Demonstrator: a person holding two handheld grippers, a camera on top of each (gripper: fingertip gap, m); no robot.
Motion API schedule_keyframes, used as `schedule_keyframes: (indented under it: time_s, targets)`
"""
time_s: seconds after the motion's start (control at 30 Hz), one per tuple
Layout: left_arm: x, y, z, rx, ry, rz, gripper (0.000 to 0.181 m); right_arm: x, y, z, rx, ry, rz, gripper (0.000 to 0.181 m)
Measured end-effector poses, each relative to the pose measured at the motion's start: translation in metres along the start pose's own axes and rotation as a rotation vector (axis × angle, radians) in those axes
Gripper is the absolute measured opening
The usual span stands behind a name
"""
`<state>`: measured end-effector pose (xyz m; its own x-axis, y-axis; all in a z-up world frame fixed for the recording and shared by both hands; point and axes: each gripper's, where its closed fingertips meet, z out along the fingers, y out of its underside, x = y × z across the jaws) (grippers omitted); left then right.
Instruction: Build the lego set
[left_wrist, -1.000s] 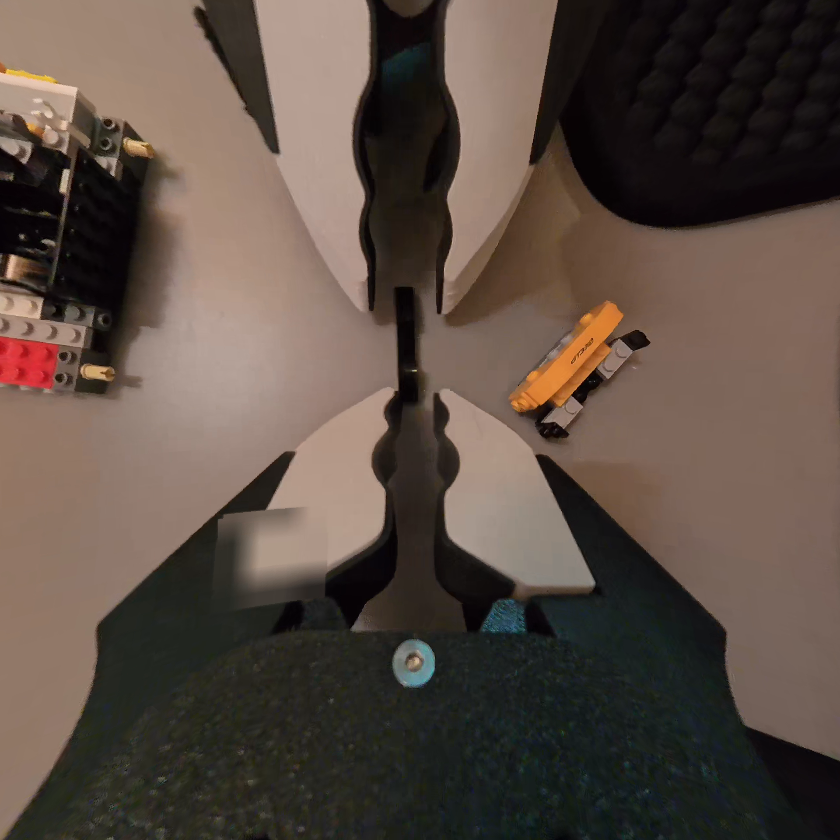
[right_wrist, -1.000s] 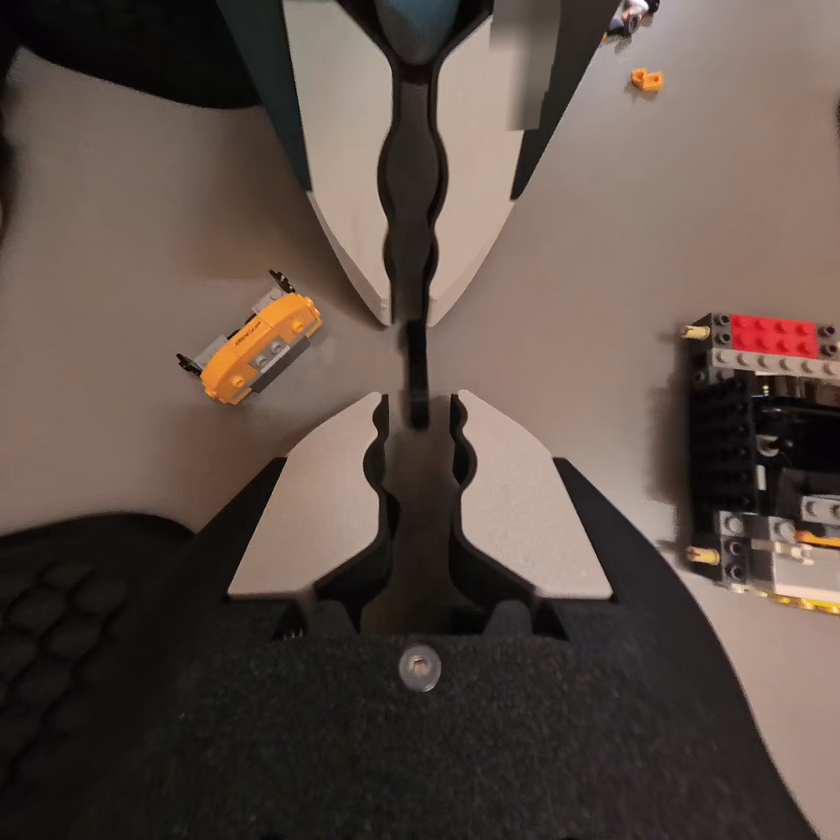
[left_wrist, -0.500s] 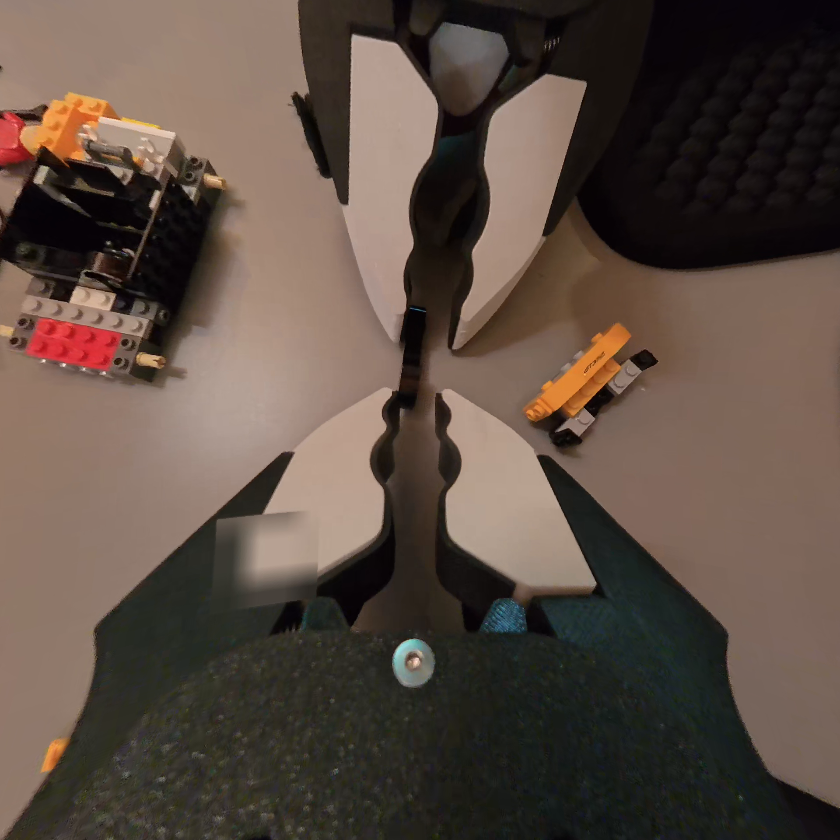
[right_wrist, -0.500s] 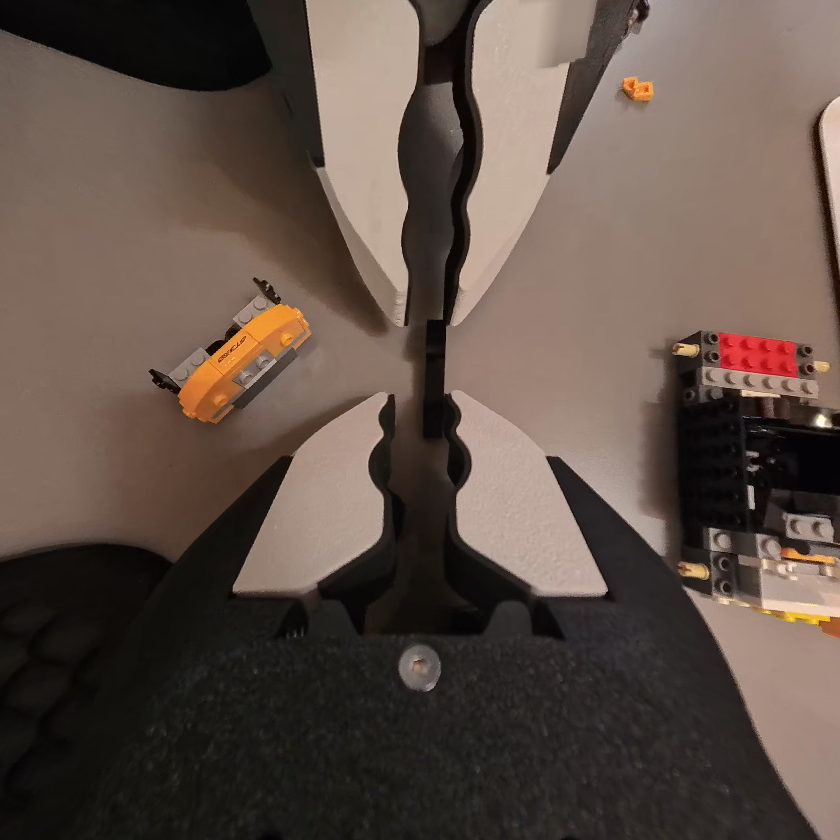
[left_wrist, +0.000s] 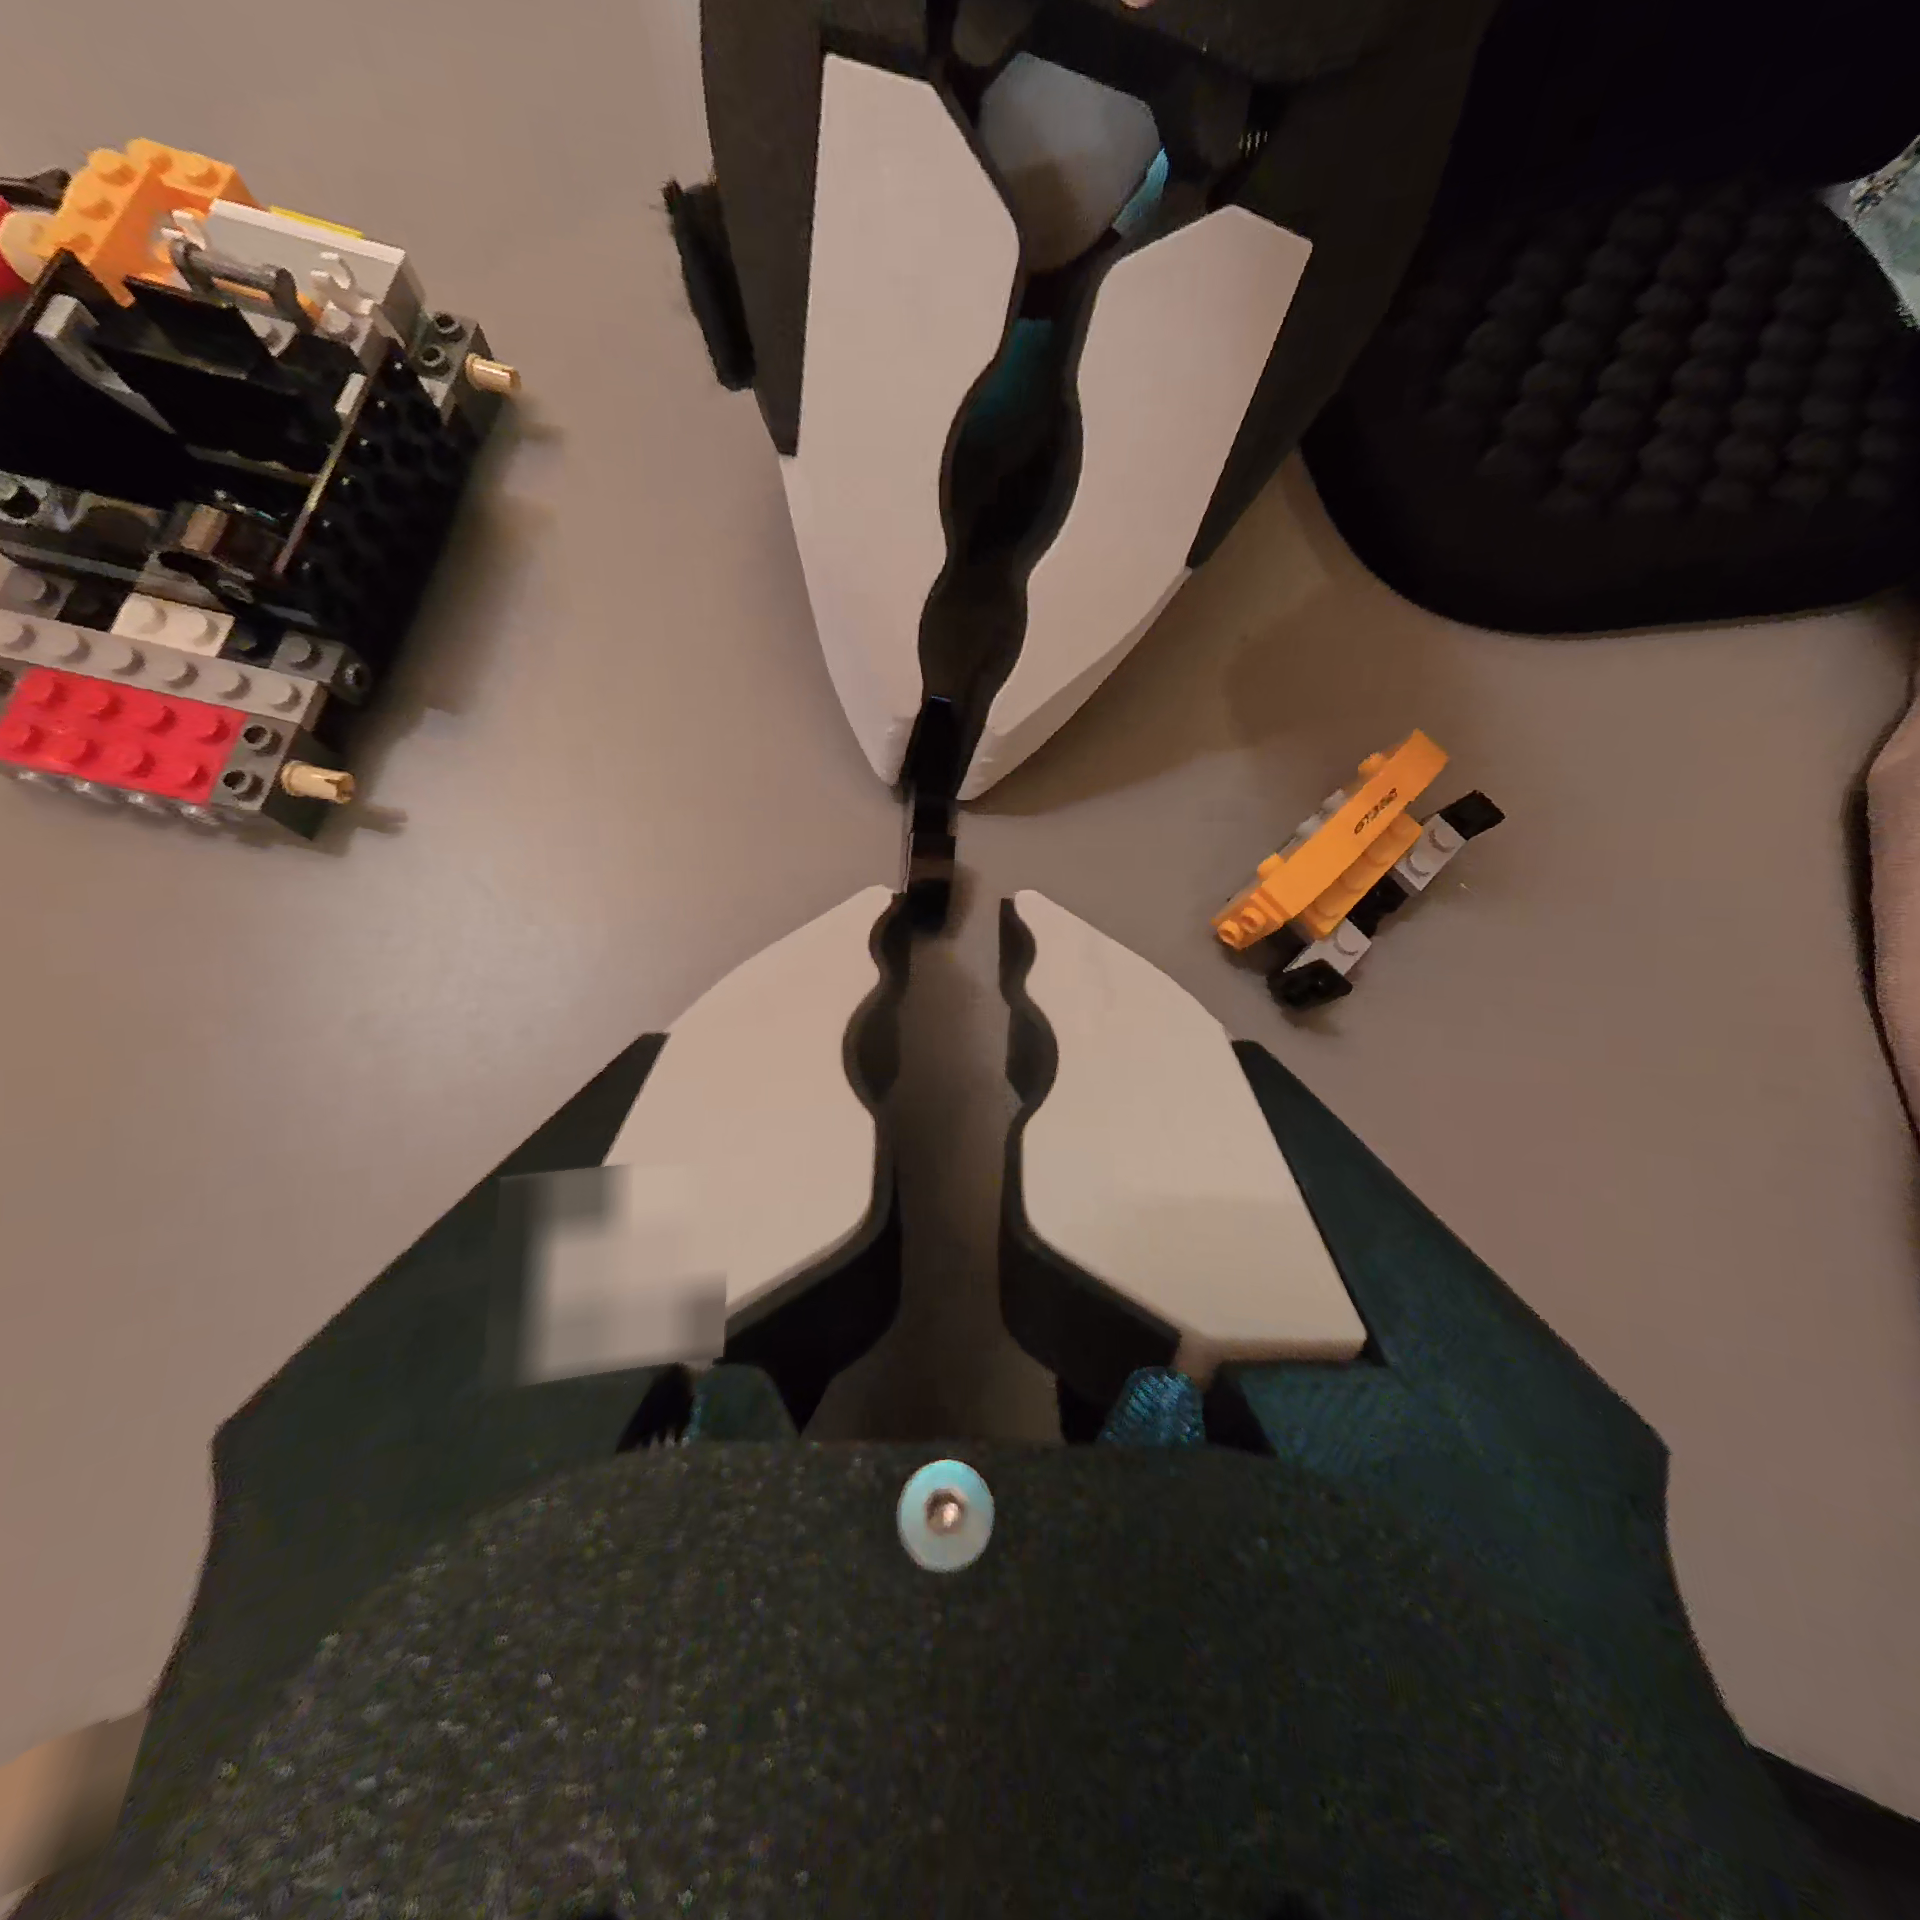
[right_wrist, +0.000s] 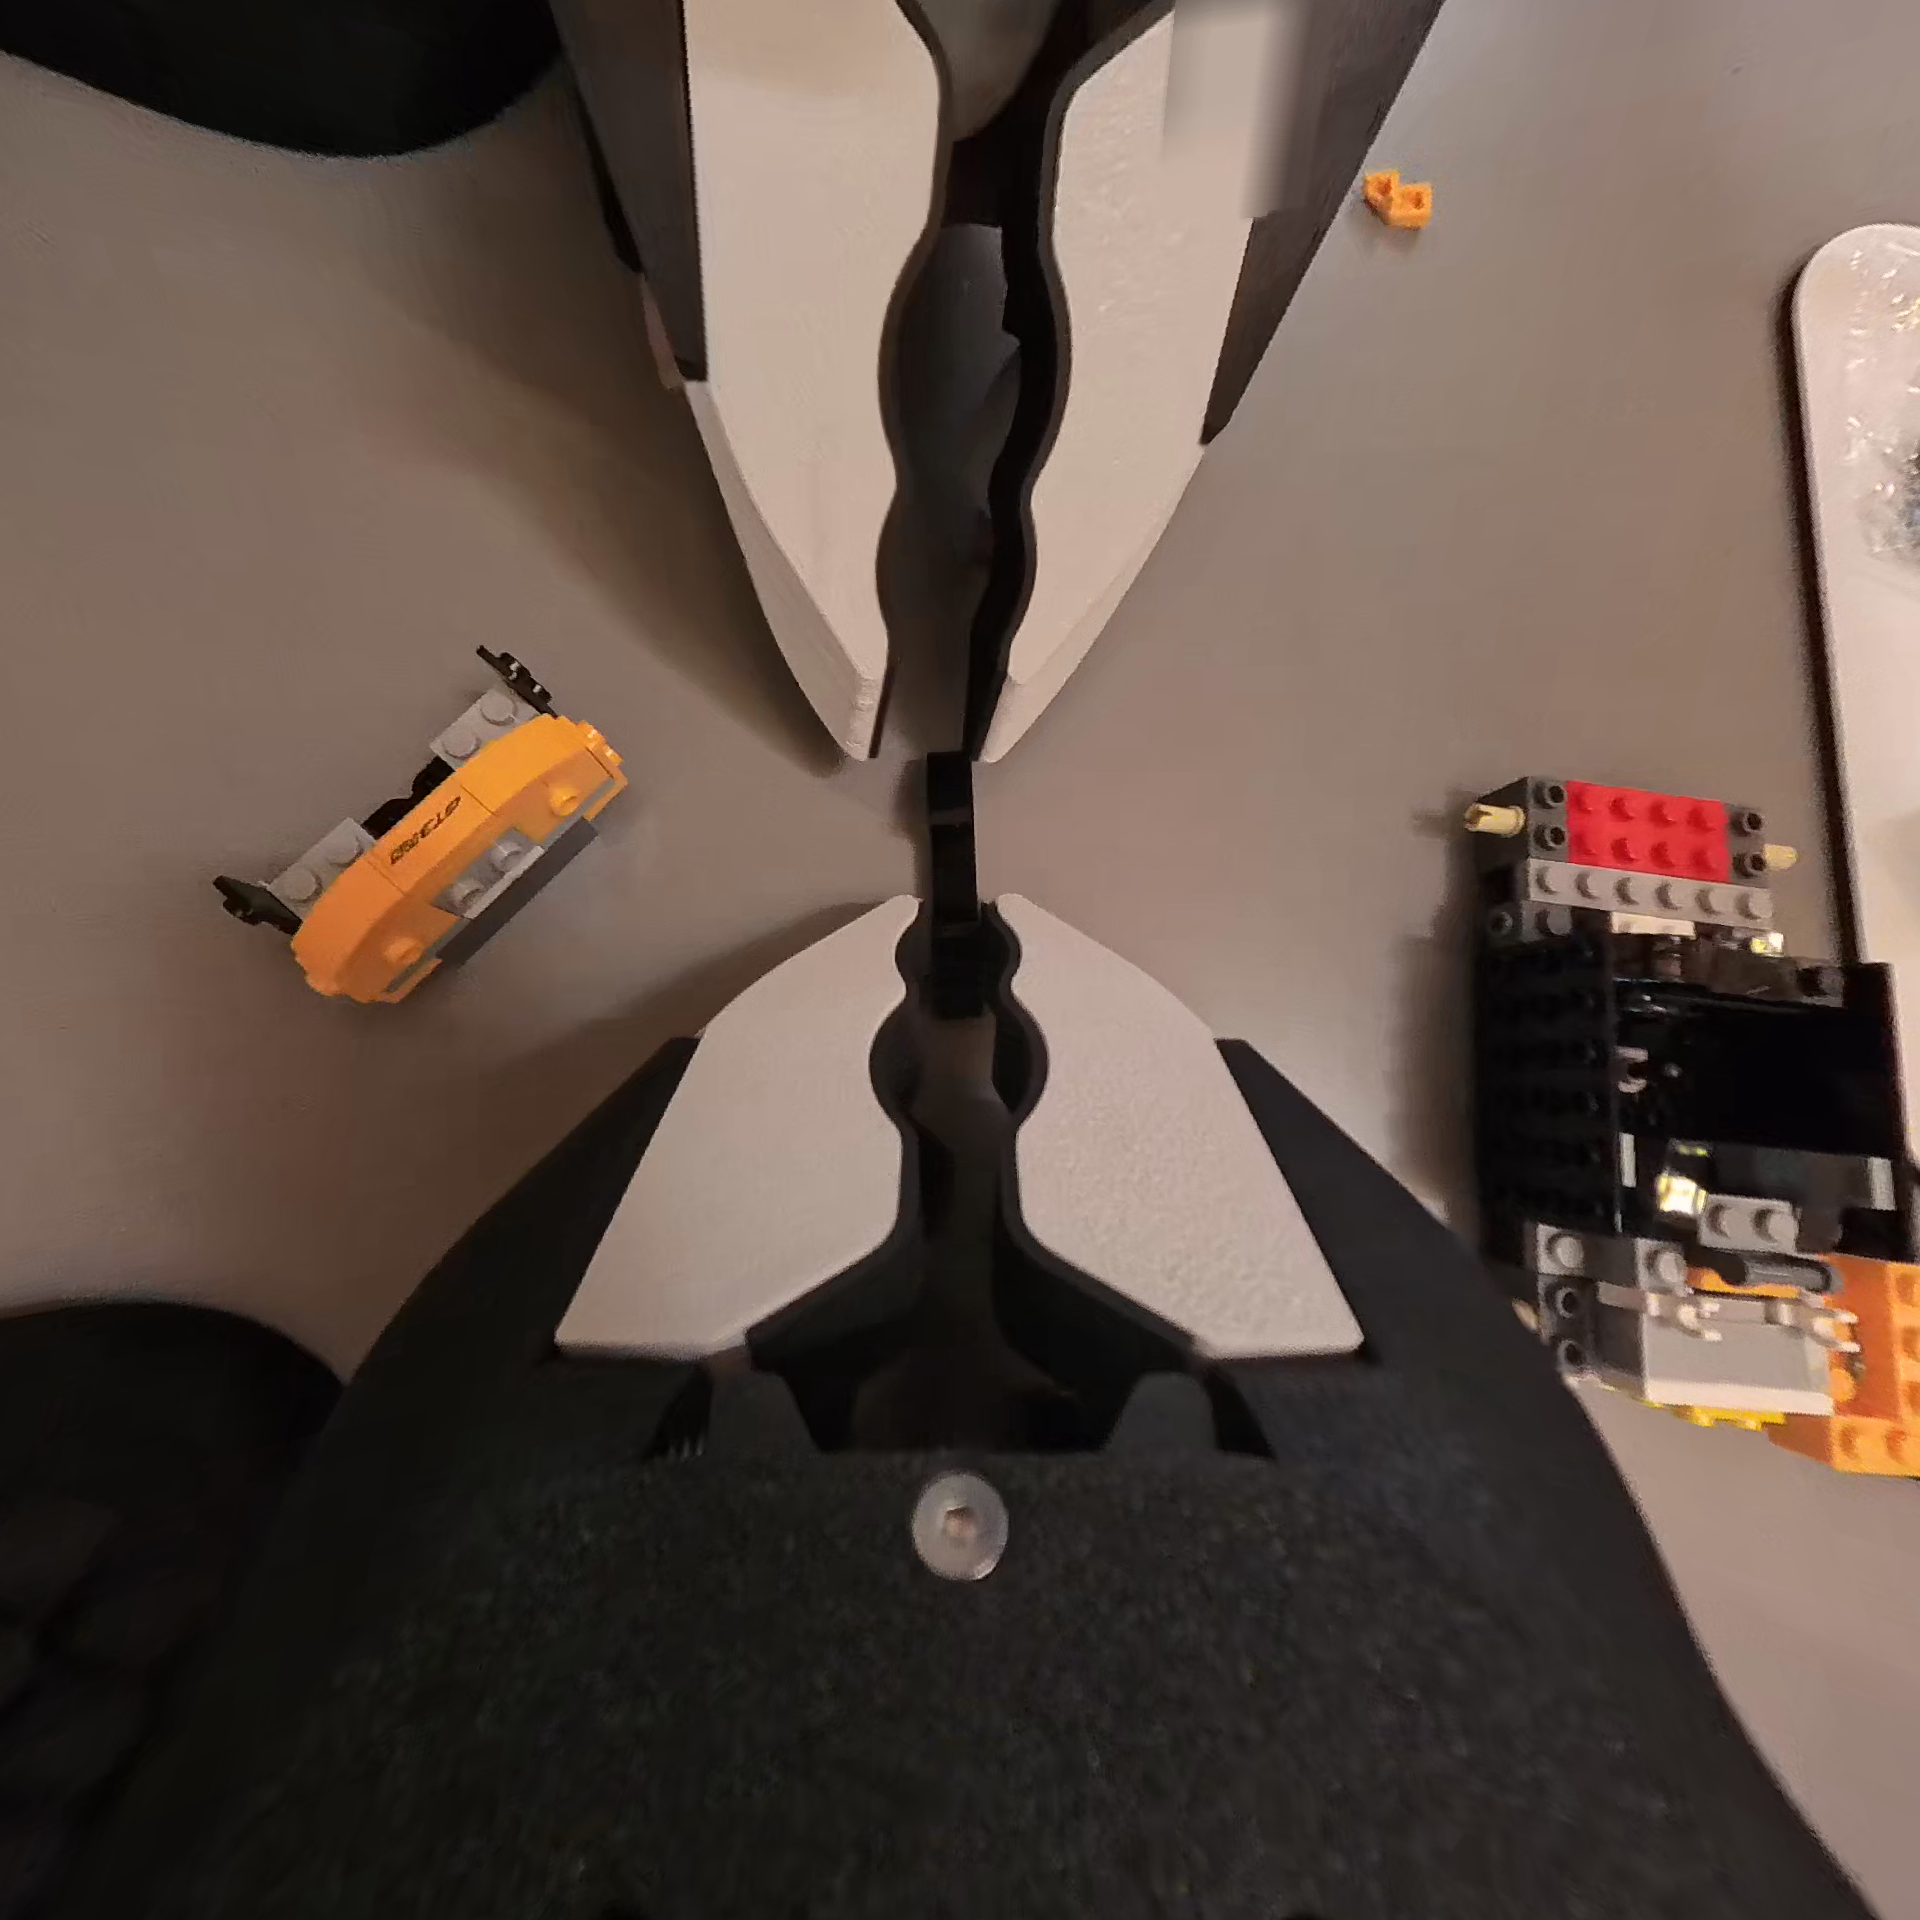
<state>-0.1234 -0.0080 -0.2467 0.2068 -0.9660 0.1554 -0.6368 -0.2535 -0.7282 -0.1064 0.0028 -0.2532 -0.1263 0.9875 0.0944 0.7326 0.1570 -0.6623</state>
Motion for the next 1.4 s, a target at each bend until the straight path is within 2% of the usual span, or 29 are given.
schedule_keyframes:
  time_s: [0.07,0.1,0.27,0.4,0.5,0.63,0.87,1.1,1.4]
  targets:
    - [0.001,-0.005,-0.005,0.041,0.000,0.023,0.016,-0.003,-0.003,-0.003,0.042,-0.051,0.066,0.008]
    - [0.000,-0.010,-0.008,0.076,-0.021,0.054,0.023,-0.006,-0.005,-0.005,0.073,-0.106,0.127,0.008]
    - [0.004,-0.034,-0.031,0.226,-0.109,0.233,0.031,-0.009,-0.023,-0.027,0.300,-0.366,0.380,0.008]
    - [0.015,-0.052,-0.038,0.317,-0.165,0.358,0.032,-0.014,-0.042,-0.047,0.460,-0.555,0.504,0.008]
    - [0.018,-0.057,-0.039,0.329,-0.225,0.448,0.026,-0.017,-0.047,-0.055,0.506,-0.664,0.564,0.008]
    - [0.024,-0.060,-0.039,0.330,-0.263,0.535,0.011,-0.022,-0.048,-0.058,0.510,-0.764,0.620,0.007]
    - [0.037,-0.060,-0.034,0.315,-0.269,0.655,0.012,-0.036,-0.045,-0.061,0.457,-0.916,0.670,0.007]
    - [0.050,-0.060,-0.032,0.316,-0.230,0.704,0.010,-0.047,-0.046,-0.064,0.437,-0.958,0.621,0.008]
    - [0.063,-0.058,-0.031,0.295,-0.156,0.680,0.010,-0.059,-0.048,-0.066,0.432,-0.995,0.562,0.007]
